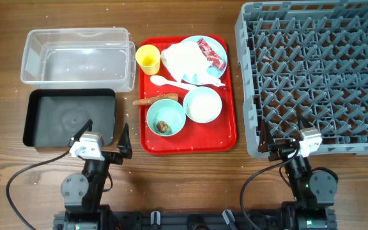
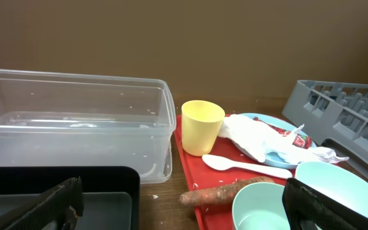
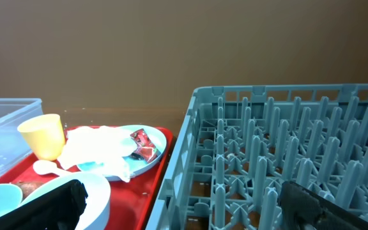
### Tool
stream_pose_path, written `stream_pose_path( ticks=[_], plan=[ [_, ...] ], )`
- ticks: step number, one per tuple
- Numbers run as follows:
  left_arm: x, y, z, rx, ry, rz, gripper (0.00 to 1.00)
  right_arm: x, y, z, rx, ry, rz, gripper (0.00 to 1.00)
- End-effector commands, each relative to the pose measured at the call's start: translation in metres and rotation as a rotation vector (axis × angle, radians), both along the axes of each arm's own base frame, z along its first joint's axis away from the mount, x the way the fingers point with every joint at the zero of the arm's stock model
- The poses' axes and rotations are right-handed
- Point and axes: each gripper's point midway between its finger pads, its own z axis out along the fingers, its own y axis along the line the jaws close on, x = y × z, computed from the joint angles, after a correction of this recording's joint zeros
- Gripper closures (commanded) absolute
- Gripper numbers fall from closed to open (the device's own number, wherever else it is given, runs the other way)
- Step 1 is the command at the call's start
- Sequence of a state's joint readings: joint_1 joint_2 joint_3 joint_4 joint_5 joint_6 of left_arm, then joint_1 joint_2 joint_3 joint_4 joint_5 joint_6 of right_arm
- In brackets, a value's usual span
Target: Sort waste into correct bins and load items into the dishwasher rack
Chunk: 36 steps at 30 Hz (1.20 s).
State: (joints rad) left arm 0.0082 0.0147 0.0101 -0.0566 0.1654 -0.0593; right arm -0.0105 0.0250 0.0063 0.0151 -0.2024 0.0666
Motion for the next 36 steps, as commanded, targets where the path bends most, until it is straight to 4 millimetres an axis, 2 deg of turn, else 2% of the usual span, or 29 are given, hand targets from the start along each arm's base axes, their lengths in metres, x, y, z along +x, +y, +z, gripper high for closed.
stream_pose_path(
  ticks=[1,2,4,6,10,12,13,17,20,22,24,25,27,28,30,31,32,34,36],
  plan=[
    [0.0,0.0,0.005,-0.004,-0.026,0.002,0.0,-0.004,0.013,0.01,0.013,-0.041,0.082,0.0],
    [0.0,0.0,0.011,-0.004,-0.048,0.002,0.0,-0.006,0.019,0.015,0.011,-0.062,0.118,0.0],
    [0.0,0.0,0.026,-0.005,-0.103,0.002,0.0,-0.006,0.018,0.02,0.043,-0.061,0.111,0.0],
    [-0.003,0.0,0.042,-0.004,-0.127,0.002,0.0,-0.009,0.017,0.037,0.059,-0.091,0.109,0.0],
    [-0.004,0.0,0.092,-0.004,-0.151,0.001,0.0,-0.015,0.01,0.096,0.055,-0.165,0.067,0.0],
    [0.005,0.0,0.124,-0.004,-0.134,0.002,0.0,-0.011,0.009,0.132,0.055,-0.169,0.06,0.0],
    [0.011,0.0,0.136,-0.004,-0.121,0.002,0.0,-0.008,0.009,0.142,0.056,-0.161,0.06,0.0],
    [0.051,-0.001,0.176,-0.005,0.021,-0.003,0.0,0.021,0.01,0.186,0.059,-0.043,0.065,0.0],
    [0.097,-0.004,0.2,-0.008,0.184,-0.022,0.0,0.052,0.011,0.204,0.067,0.127,0.068,0.0],
    [0.128,-0.01,0.209,-0.013,0.29,-0.055,0.0,0.068,0.016,0.207,0.022,0.208,0.099,0.0],
    [0.164,-0.025,0.203,-0.008,0.42,-0.102,0.0,0.085,0.022,0.205,0.007,0.276,0.142,0.0],
    [0.174,-0.032,0.198,0.007,0.454,-0.121,0.0,0.09,0.026,0.203,0.015,0.283,0.166,0.0],
    [0.202,-0.05,0.178,0.039,0.551,-0.148,0.0,0.099,0.035,0.193,0.029,0.316,0.222,0.0],
    [0.219,-0.065,0.155,0.057,0.619,-0.167,0.0,0.104,0.035,0.184,0.035,0.345,0.224,0.0],
    [0.232,-0.094,0.102,0.083,0.739,-0.216,0.0,0.108,0.038,0.167,0.074,0.418,0.234,0.0],
    [0.234,-0.101,0.085,0.092,0.779,-0.23,0.0,0.107,0.04,0.163,0.08,0.438,0.248,0.0],
    [0.233,-0.105,0.077,0.096,0.805,-0.236,0.0,0.104,0.042,0.159,0.086,0.454,0.26,0.0],
    [0.224,-0.11,0.071,0.103,0.842,-0.248,0.0,0.103,0.042,0.156,0.088,0.471,0.259,0.0],
    [0.199,-0.113,0.061,0.108,0.942,-0.265,0.0,0.102,0.042,0.155,0.111,0.482,0.254,0.0]
  ],
)
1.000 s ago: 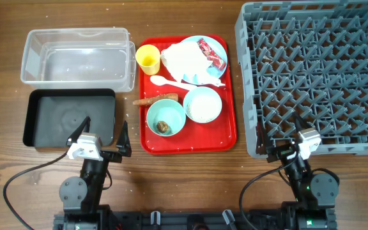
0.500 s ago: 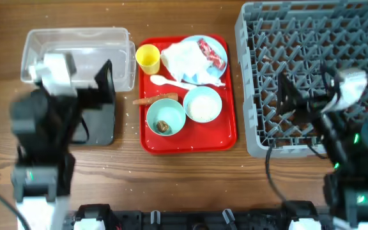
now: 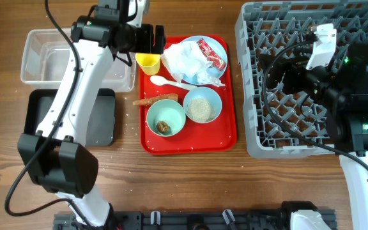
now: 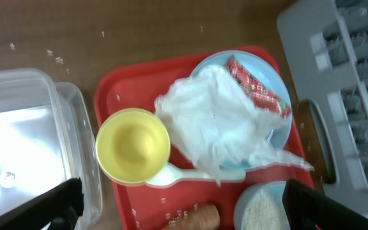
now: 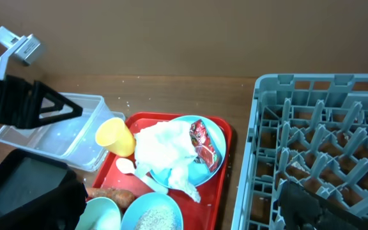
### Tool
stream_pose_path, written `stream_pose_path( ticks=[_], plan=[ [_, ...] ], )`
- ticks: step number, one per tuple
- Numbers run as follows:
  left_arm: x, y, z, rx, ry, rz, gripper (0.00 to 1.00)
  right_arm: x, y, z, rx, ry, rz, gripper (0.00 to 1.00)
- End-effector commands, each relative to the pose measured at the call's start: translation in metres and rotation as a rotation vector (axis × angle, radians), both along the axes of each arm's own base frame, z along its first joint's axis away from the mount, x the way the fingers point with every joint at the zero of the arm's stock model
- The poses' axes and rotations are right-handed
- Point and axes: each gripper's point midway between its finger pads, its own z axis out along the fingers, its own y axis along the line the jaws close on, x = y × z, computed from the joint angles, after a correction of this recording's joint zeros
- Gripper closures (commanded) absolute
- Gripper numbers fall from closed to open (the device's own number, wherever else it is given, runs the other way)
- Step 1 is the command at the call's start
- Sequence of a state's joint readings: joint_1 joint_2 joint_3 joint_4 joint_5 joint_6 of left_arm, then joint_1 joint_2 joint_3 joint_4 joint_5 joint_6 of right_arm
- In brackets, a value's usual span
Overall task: Sort waste into correct bins and load items into the dishwasher rack
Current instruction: 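Reach left gripper to the plate and grasp the white tissue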
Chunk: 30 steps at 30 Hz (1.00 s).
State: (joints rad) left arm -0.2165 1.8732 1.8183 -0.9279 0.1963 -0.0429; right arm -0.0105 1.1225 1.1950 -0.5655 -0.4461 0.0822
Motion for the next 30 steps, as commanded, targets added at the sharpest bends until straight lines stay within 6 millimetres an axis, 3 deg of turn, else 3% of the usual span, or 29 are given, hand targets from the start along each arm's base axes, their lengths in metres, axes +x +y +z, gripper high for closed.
stream_pose_path(
  ticks=[1,4,5,9,11,14,15,17,19,21,24,27,30],
  plan=[
    [-0.036,-0.008,0.004,0.0,0.099,-0.046,0.0,-0.002,0.003,0.006,0.051,0.019,0.001,0.0],
    [-0.058,-0.03,0.001,-0.074,0.18,-0.118,0.0,-0.002,0.003,-0.013,0.054,0.097,-0.003,0.01],
    [-0.069,-0.037,-0.002,-0.083,0.219,-0.14,0.07,-0.001,0.003,-0.021,0.054,0.13,-0.004,0.0],
    [-0.097,-0.051,-0.024,0.031,0.305,-0.147,0.1,0.011,0.003,-0.048,0.054,0.211,-0.005,0.0],
    [-0.105,-0.052,-0.045,0.147,0.322,-0.006,0.1,0.017,0.003,-0.061,0.054,0.252,-0.006,0.0],
    [-0.126,-0.073,-0.081,0.178,0.356,0.03,0.23,0.018,0.003,-0.064,0.054,0.261,-0.006,0.01],
    [-0.124,-0.079,-0.091,0.171,0.339,0.022,0.23,0.018,0.003,-0.064,0.054,0.26,-0.006,0.01],
    [-0.099,-0.096,-0.094,0.105,0.229,0.011,0.19,0.019,0.002,-0.064,0.047,0.255,-0.012,0.0],
    [-0.06,-0.118,-0.077,0.037,0.045,-0.036,0.02,0.019,0.001,-0.064,0.049,0.258,-0.015,0.01],
    [-0.035,-0.133,-0.073,0.028,-0.062,-0.101,0.0,0.017,0.003,-0.065,0.056,0.266,-0.008,0.01],
    [0.002,-0.147,-0.093,0.131,-0.09,-0.193,0.0,0.012,0.003,-0.071,0.057,0.302,-0.008,0.01],
    [0.046,-0.151,-0.116,0.142,-0.097,-0.18,0.0,0.007,0.003,-0.075,0.057,0.328,-0.009,0.01],
    [0.059,-0.157,-0.143,0.152,-0.11,-0.203,0.0,0.008,0.003,-0.075,0.057,0.326,-0.009,0.0]
  ],
)
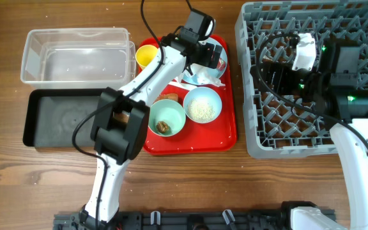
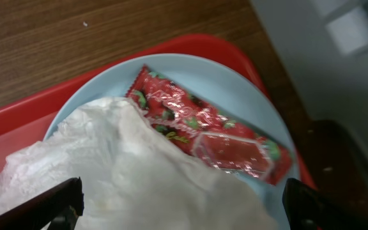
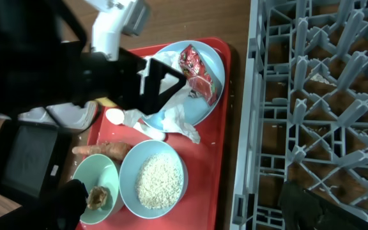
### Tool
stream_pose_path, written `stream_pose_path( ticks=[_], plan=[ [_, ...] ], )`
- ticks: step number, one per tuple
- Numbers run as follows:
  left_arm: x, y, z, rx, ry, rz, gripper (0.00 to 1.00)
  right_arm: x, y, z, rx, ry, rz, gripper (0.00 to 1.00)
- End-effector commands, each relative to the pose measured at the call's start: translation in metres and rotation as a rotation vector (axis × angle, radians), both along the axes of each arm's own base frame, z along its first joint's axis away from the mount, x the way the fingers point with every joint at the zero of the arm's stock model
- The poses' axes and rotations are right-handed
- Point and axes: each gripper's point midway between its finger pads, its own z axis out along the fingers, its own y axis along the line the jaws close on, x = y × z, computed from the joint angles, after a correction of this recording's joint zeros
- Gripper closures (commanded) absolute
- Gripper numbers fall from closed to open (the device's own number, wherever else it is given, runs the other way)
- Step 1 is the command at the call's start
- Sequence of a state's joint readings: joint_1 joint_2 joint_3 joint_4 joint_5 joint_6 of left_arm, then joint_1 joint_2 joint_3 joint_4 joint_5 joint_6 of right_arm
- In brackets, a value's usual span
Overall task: Sort waste into correct bins and load items into the dishwasher rack
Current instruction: 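Reach left gripper to the plate and grasp the white tissue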
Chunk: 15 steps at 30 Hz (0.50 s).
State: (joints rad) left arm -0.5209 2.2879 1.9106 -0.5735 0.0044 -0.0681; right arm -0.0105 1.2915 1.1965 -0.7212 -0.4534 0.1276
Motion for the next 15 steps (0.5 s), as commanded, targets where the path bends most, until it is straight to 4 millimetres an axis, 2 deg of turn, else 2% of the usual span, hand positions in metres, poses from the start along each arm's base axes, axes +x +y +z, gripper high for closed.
stream_pose_path(
  ticks=[1,3,6,7,8,9,10,11,12,13,15],
  plan=[
    [0.015,-0.001,-0.022,0.03,-0.025,-0.029,0.0,0.002,0.002,0.009,0.018,-0.017,0.007,0.0],
    [0.016,-0.003,-0.038,0.021,-0.006,-0.013,0.0,0.002,0.002,0.009,0.018,-0.017,0.007,0.0],
    [0.008,-0.009,-0.065,-0.008,0.066,-0.002,0.01,0.002,0.002,0.009,0.017,-0.017,0.008,0.0],
    [0.006,-0.01,-0.072,-0.002,0.076,-0.004,0.06,0.002,0.002,0.009,0.017,-0.017,0.007,0.0],
    [0.007,-0.012,-0.079,-0.002,0.074,-0.006,0.17,0.002,0.002,0.008,0.017,-0.016,0.008,0.0],
    [0.008,-0.013,-0.081,-0.003,0.072,-0.007,0.32,0.001,0.002,0.008,0.016,-0.014,0.009,0.0],
    [0.008,-0.013,-0.082,-0.002,0.072,-0.01,0.6,0.001,0.002,0.008,0.016,-0.013,0.009,0.01],
    [0.008,-0.013,-0.082,-0.002,0.072,-0.01,0.76,0.001,0.002,0.008,0.016,-0.011,0.009,0.0],
    [0.008,-0.013,-0.081,-0.002,0.071,-0.01,0.88,0.001,0.002,0.008,0.016,-0.011,0.009,0.0],
    [0.008,-0.013,-0.082,-0.002,0.072,-0.009,0.96,0.001,0.002,0.008,0.015,-0.012,0.009,0.0],
    [0.008,-0.013,-0.077,-0.005,0.067,-0.008,0.96,0.001,0.002,0.008,0.016,-0.012,0.008,0.0]
  ],
)
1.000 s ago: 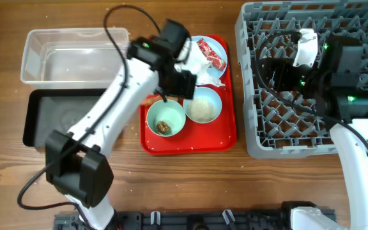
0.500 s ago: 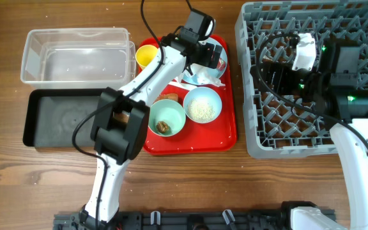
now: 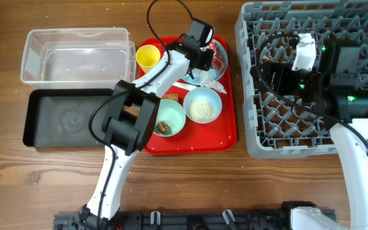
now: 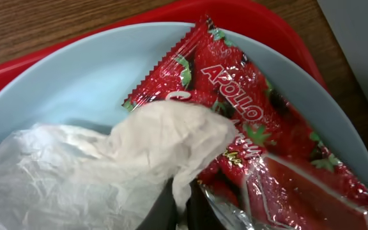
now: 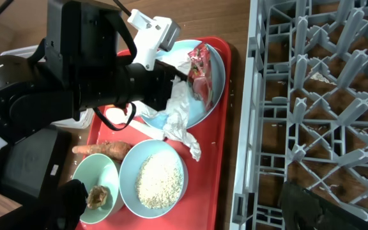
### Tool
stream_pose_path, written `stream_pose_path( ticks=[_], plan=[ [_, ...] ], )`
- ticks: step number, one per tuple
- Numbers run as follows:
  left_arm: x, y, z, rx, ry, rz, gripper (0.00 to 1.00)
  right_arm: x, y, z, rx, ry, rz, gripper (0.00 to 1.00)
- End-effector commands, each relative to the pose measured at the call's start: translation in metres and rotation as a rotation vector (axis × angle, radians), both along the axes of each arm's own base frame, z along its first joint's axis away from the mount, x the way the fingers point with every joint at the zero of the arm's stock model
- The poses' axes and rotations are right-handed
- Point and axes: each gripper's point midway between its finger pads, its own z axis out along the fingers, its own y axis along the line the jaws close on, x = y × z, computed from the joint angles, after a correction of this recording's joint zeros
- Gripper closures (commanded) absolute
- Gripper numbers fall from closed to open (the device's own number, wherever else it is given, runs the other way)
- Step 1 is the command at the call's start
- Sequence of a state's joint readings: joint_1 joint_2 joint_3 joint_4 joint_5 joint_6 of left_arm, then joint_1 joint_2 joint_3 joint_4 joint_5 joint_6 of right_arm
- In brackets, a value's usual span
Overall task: Sort waste into correct bins and load items into the dishwasher rack
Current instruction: 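Reach left gripper to the plate and grasp the white tissue, then carry the tissue with left gripper and drop it in clear bin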
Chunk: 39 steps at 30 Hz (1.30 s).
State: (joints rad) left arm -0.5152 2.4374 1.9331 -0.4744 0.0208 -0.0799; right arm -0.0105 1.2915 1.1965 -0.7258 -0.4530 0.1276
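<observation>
A light blue plate [image 4: 75,70] at the back of the red tray [image 3: 225,137] carries a crumpled white napkin [image 4: 139,147] and a red snack wrapper [image 4: 241,121]. My left gripper [image 4: 183,207] is down on the plate, shut on a fold of the napkin right beside the wrapper. Also on the tray are a yellow cup [image 3: 147,57], a bowl of rice [image 3: 202,105], a bowl with a food scrap [image 3: 166,118] and a carrot [image 5: 101,149]. My right gripper [image 5: 190,214] hangs open and empty above the left part of the grey dishwasher rack [image 3: 337,121].
A clear plastic bin [image 3: 75,57] stands at the back left, with a black bin [image 3: 69,118] in front of it. The rack fills the right side of the table. My left arm stretches across the tray's left half.
My left gripper was open just above the plate; now it is lower and shut on the napkin's edge. The right arm has not moved.
Both arms were folded at the table's front edge, grippers open. Then the left one was over the yellow cup and the right one raised over the rack. Later the left gripper stood open above the plate, and now it pinches the napkin.
</observation>
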Motion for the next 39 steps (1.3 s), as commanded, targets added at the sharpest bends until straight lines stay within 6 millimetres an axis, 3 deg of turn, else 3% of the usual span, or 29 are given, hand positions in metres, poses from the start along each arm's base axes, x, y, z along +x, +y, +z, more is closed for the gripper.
stream_pose_path(
  ticks=[1,3,5,6,7,9,11,13,14,16,17,18,19,21,23,25,26,28,29,30,34,35,37,39],
  plan=[
    [-0.004,-0.004,-0.002,-0.012,0.022,-0.007,0.96,0.002,0.002,0.008,0.016,-0.016,0.009,0.0],
    [0.003,-0.002,0.044,-0.065,-0.03,0.03,0.96,0.002,0.002,0.008,0.014,-0.017,0.007,0.0],
    [0.01,0.005,0.107,-0.139,-0.11,0.076,0.96,0.002,0.002,0.008,0.014,-0.017,0.007,0.0],
    [0.011,0.01,0.129,-0.164,-0.14,0.09,0.96,0.002,0.002,0.009,0.014,-0.018,0.007,0.0],
    [0.013,0.022,0.177,-0.216,-0.204,0.12,0.96,0.002,0.002,0.009,0.013,-0.02,0.007,0.0],
    [0.011,0.047,0.238,-0.264,-0.294,0.153,0.96,0.004,0.002,0.01,0.013,-0.029,0.007,0.0],
    [0.005,0.078,0.275,-0.277,-0.338,0.195,0.96,0.004,0.002,0.011,0.013,-0.033,0.007,0.0],
    [0.003,0.131,0.298,-0.248,-0.364,0.293,0.96,0.005,0.002,0.011,0.013,-0.034,0.007,0.0],
    [0.006,0.152,0.3,-0.226,-0.369,0.34,0.96,0.005,0.002,0.011,0.013,-0.035,0.007,0.0],
    [0.013,0.218,0.292,-0.159,-0.358,0.48,0.96,0.005,0.002,0.012,0.014,-0.039,0.006,0.0],
    [0.016,0.234,0.285,-0.141,-0.345,0.512,0.96,0.006,0.002,0.012,0.014,-0.04,0.006,0.0],
    [0.018,0.269,0.271,-0.113,-0.308,0.58,0.96,0.006,0.002,0.013,0.015,-0.042,0.005,0.0],
    [0.02,0.289,0.259,-0.097,-0.282,0.618,0.96,0.006,0.002,0.013,0.015,-0.042,0.006,0.0],
    [0.027,0.323,0.231,-0.072,-0.233,0.681,0.96,0.006,0.002,0.013,0.016,-0.041,0.005,0.0],
    [0.035,0.353,0.178,-0.036,-0.139,0.736,0.96,0.006,0.002,0.013,0.017,-0.041,0.005,0.0],
    [0.035,0.365,0.142,-0.013,-0.062,0.759,0.96,0.005,0.002,0.012,0.023,-0.035,0.003,0.0],
    [0.027,0.368,0.12,0.007,0.009,0.766,0.81,0.005,0.002,0.012,0.023,-0.031,0.002,0.0],
    [0.018,0.368,0.111,0.022,0.059,0.766,0.18,0.005,0.002,0.012,0.023,-0.031,0.002,0.0],
    [0.016,0.368,0.114,0.022,0.059,0.766,0.03,0.005,0.002,0.012,0.023,-0.034,0.002,0.0],
    [0.015,0.368,0.119,0.02,0.051,0.766,0.0,0.006,0.002,0.012,0.023,-0.037,0.002,0.0],
    [0.009,0.361,0.186,-0.04,-0.068,0.747,0.0,0.006,0.002,0.013,0.023,-0.037,0.002,0.0],
    [0.007,0.345,0.206,-0.1,-0.094,0.681,0.0,0.006,0.002,0.013,0.023,-0.038,0.003,0.0],
    [0.003,0.294,0.235,-0.21,-0.12,0.474,0.0,0.007,0.002,0.014,0.022,-0.043,0.003,0.0],
    [0.002,0.262,0.236,-0.217,-0.12,0.393,0.0,0.007,0.002,0.014,0.022,-0.045,0.003,0.0]
  ],
)
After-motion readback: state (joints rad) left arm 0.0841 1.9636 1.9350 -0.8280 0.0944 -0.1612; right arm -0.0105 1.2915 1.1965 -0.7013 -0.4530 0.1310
